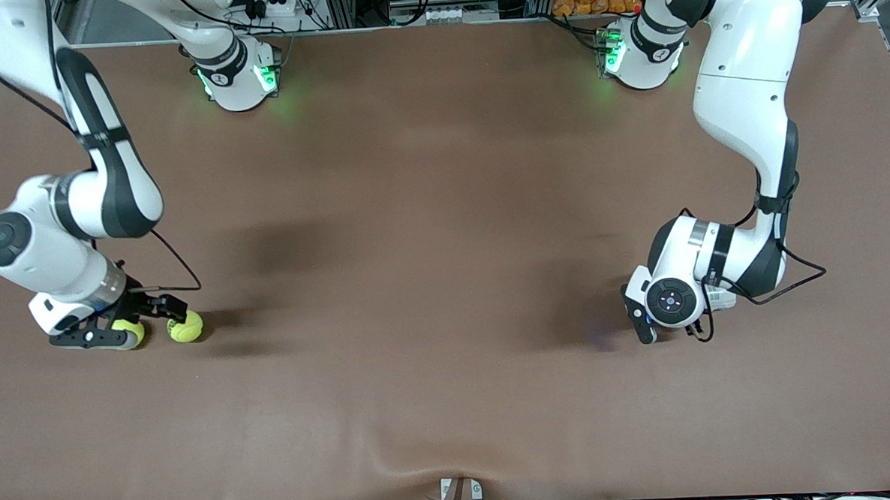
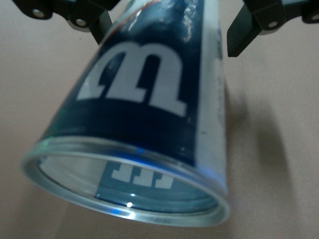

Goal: Insert tennis ball vertically with right arm
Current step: 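Grasp the can with the left gripper while the right gripper grasps a ball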

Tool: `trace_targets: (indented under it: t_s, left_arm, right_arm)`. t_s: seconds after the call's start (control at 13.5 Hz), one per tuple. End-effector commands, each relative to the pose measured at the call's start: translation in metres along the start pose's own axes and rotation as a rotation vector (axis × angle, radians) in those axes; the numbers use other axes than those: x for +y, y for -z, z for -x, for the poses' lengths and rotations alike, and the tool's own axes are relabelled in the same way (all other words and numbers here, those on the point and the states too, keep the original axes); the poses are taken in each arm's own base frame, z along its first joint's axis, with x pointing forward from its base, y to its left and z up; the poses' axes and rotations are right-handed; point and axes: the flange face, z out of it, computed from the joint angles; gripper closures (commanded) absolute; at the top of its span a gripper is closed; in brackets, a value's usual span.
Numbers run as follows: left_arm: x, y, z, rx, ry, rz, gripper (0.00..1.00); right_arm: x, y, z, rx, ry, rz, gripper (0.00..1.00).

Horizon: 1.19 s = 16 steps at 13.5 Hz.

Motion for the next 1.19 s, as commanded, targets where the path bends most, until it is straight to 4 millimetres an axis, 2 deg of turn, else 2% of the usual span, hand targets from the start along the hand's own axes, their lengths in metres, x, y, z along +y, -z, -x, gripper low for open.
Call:
trace_targets:
  t_s: [0.0,0.3,0.44,0.52,0.67,0.89,0.96,1.11]
  left_arm:
    - [-0.005,-0.003,-0.003,-0.007,-0.023,-0.023,0.00]
    - [-0.003,-0.004,-0.007,-0.006,-0.026,-0.019,0.00]
    - [-0.003,-0.003,-0.007,-0.006,-0.029,-0.021,0.29]
    - [-0.003,-0.002,-0.007,-0.005,-0.028,-0.022,0.34]
    - [-0.003,0.002,-0.006,-0.002,-0.026,-0.026,0.34]
    - [-0.003,0.013,-0.008,0.009,-0.050,-0.038,0.34]
    - [-0.003,0.023,-0.009,0.016,-0.057,-0.048,0.33]
    - [0.005,0.056,-0.016,0.056,-0.071,-0.073,0.32]
  right_arm:
    - [0.023,-0.035,-0.002,0.022,0.007,0.011,0.00]
    - [0.023,-0.066,0.003,0.004,-0.013,-0.002,0.00]
    - [0.022,-0.075,0.006,-0.010,-0.024,-0.008,0.00]
    - [0.019,-0.080,0.007,-0.019,-0.018,-0.011,0.00]
    - [0.016,-0.092,0.011,-0.037,-0.019,-0.015,0.00]
    - [0.017,-0.095,0.012,-0.044,-0.041,-0.029,0.00]
    - [0.016,-0.098,0.013,-0.049,-0.042,-0.030,0.00]
    - [0.016,-0.101,0.014,-0.054,-0.042,-0.031,0.00]
